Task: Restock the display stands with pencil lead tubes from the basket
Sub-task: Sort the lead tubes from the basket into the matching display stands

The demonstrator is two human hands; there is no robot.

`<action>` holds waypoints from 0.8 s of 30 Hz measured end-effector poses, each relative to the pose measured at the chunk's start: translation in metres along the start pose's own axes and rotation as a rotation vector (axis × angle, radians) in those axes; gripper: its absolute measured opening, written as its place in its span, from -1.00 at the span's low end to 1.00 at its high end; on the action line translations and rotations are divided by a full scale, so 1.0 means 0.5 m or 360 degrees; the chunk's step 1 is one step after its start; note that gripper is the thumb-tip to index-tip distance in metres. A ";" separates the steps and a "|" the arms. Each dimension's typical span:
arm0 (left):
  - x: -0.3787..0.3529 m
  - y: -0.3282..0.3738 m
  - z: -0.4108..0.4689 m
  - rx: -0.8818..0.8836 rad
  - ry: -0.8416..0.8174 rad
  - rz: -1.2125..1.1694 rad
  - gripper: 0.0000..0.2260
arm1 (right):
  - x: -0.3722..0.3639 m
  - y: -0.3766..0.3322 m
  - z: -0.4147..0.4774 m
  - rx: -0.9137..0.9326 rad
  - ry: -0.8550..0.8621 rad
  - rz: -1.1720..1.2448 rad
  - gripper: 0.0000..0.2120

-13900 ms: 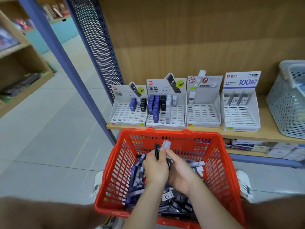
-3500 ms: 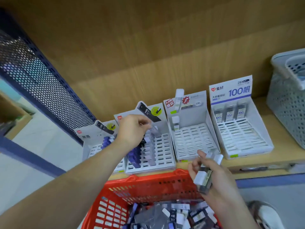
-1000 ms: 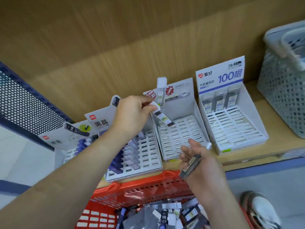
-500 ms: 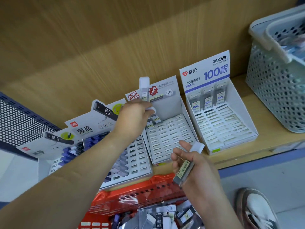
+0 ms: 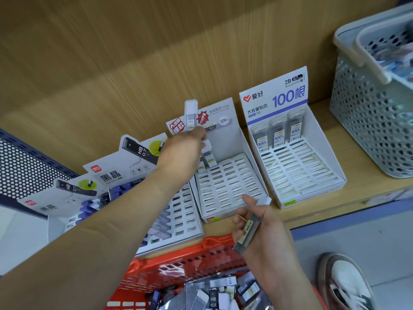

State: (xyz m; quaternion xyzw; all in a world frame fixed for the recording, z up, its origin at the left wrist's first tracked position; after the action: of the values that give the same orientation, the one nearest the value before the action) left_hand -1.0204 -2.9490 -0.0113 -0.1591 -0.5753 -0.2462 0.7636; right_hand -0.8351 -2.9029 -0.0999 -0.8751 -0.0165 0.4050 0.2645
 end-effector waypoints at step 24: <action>0.093 0.037 -0.170 0.0530 -0.1348 -0.1680 -0.72 | -0.064 -0.022 -0.059 -0.0006 -0.0421 -0.0546 -0.57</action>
State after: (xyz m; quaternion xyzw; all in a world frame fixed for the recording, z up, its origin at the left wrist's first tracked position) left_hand -0.9321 -2.9874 0.0096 0.1789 -0.8541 -0.4097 0.2659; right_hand -0.8332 -2.9145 -0.0566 -0.7992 -0.2004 0.4652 0.3235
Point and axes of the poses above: each hand's wrist, its own z-axis towards the middle knuckle, its own x-axis out of the back of the hand, y = z × x, the point moved 4 cm from there along z, towards the middle knuckle, and after that the axes turned 12 degrees about x, right-handed, at the moved point
